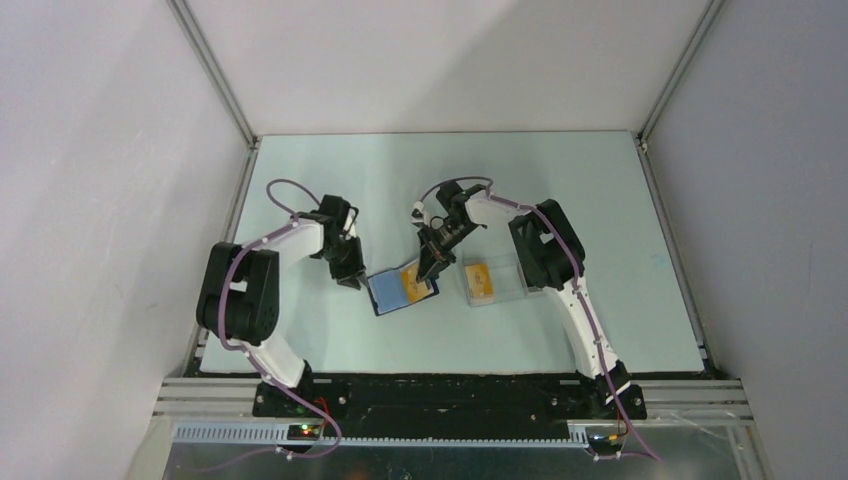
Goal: Put the credit cards into the card holder
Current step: Insert the credit card into the card holder.
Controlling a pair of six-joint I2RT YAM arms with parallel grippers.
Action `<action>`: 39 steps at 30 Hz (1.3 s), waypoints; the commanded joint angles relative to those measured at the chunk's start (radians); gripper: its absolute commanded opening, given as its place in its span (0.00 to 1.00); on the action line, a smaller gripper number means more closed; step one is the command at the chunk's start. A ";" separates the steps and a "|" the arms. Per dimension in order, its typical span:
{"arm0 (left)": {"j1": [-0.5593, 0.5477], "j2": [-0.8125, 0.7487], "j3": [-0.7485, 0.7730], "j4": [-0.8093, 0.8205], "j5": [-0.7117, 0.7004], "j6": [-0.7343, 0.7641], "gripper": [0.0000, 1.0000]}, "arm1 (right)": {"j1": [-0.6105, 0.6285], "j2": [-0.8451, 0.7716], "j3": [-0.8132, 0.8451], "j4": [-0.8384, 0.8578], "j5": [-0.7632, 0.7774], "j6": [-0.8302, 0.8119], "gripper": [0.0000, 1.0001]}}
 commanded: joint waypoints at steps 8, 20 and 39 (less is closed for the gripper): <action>-0.033 0.054 0.012 0.018 -0.067 -0.015 0.27 | 0.007 0.039 0.070 -0.097 -0.010 -0.048 0.00; -0.047 0.086 0.029 -0.003 -0.131 0.006 0.18 | 0.017 0.040 0.084 -0.070 -0.114 -0.052 0.00; -0.059 0.093 0.028 -0.014 -0.163 0.017 0.13 | 0.002 0.051 0.120 -0.091 0.075 -0.008 0.00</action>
